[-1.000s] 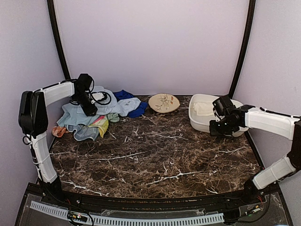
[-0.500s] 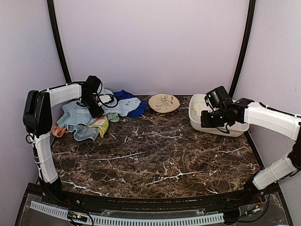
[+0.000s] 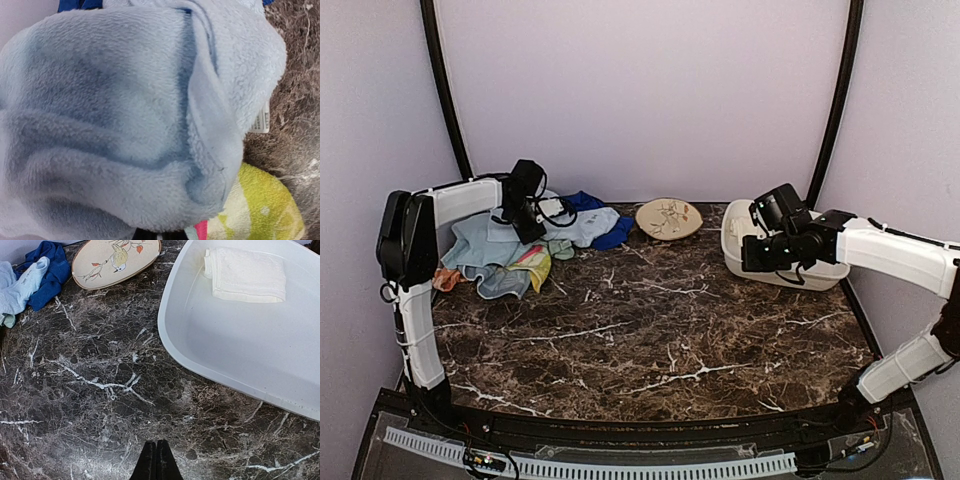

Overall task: Roll the towels
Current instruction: Pick up the towel from the towel pile.

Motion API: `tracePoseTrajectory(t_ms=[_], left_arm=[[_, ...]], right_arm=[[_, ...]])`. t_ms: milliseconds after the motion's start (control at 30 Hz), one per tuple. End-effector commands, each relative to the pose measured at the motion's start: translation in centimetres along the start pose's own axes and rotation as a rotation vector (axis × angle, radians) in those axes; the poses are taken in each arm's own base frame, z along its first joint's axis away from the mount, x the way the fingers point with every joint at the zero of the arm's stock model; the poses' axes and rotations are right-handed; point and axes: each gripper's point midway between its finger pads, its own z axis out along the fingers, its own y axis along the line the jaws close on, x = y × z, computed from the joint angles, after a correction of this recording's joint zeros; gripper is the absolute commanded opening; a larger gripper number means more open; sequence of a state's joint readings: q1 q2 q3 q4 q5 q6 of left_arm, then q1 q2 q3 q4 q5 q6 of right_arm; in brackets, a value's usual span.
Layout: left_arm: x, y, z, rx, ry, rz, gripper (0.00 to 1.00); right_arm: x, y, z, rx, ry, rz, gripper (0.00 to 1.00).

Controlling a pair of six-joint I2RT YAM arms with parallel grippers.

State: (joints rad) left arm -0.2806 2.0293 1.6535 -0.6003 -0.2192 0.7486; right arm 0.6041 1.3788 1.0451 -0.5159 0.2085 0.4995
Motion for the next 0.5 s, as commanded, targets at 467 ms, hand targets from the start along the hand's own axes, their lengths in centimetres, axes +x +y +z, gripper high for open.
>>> tracePoseTrajectory(t_ms=[467], left_arm=[[-9.6,-8.2,-23.1,0.242,-0.270,0.101,0.00]], right_arm=[[-6.3,2.2,-1.6,0.006,-0.123,-0.116,0.00]])
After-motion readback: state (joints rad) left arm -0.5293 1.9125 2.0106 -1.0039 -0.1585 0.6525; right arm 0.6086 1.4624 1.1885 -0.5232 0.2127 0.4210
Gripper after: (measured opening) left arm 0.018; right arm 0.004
